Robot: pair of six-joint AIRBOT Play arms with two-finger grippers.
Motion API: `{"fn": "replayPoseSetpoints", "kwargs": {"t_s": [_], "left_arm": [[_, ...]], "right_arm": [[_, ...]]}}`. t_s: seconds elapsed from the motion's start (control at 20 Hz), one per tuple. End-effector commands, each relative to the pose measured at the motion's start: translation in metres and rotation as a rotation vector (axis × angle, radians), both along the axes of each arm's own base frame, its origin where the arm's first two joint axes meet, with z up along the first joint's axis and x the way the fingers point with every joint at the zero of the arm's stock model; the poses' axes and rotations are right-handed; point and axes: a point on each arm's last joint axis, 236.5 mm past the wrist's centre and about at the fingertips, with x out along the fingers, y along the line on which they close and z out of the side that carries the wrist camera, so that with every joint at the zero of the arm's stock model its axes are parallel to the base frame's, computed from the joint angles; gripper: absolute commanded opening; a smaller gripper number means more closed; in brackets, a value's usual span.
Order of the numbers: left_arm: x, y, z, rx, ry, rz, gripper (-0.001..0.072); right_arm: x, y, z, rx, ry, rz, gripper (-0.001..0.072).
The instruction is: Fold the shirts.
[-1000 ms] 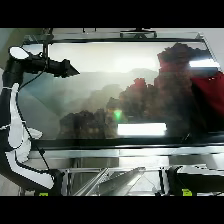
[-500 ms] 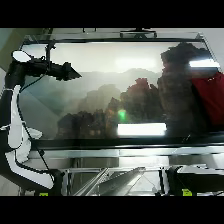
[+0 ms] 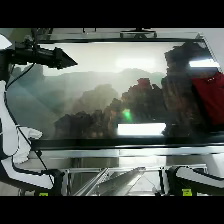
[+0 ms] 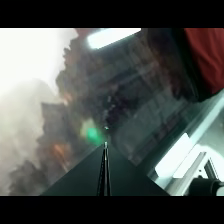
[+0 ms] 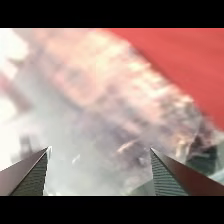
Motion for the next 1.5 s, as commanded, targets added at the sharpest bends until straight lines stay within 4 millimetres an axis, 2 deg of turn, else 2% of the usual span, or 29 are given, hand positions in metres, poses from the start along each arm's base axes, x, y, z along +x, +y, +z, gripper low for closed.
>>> {"fn": "replayPoseSetpoints", "kwargs": {"t_s": [0.0,0.25,0.4,0.55,0.7,0.8,1.15,1.45], "left_arm": [[-0.041,-0.004,-0.009,-0.001,0.064,-0.012,0.0005],[-0.136,-0.022,-0.058,0.017,0.178,-0.027,0.0005],[-0.178,-0.029,-0.098,0.021,0.233,0.002,0.0006],[-0.208,-0.031,-0.132,0.028,0.263,0.04,0.0007],[-0.225,-0.031,-0.144,0.03,0.262,0.052,0.0007],[-0.231,-0.03,-0.142,0.027,0.245,0.057,0.0006],[-0.228,-0.029,-0.128,0.016,0.174,0.076,0.0006],[-0.226,-0.028,-0.127,0.016,0.167,0.082,0.0006]], "right_arm": [[0.004,0.09,-0.011,0.002,0.029,0.274,0.0705],[-0.037,0.198,-0.081,0.131,0.034,0.42,0.0705],[-0.07,0.247,-0.114,0.223,-0.002,0.495,0.0705],[-0.086,0.279,-0.131,0.302,-0.037,0.564,0.0705],[-0.081,0.289,-0.132,0.327,-0.068,0.583,0.0705],[-0.076,0.288,-0.133,0.326,-0.079,0.569,0.0705],[-0.077,0.288,-0.133,0.323,-0.081,0.583,0.0705],[-0.082,0.291,-0.133,0.336,-0.068,0.595,0.0705]]}}
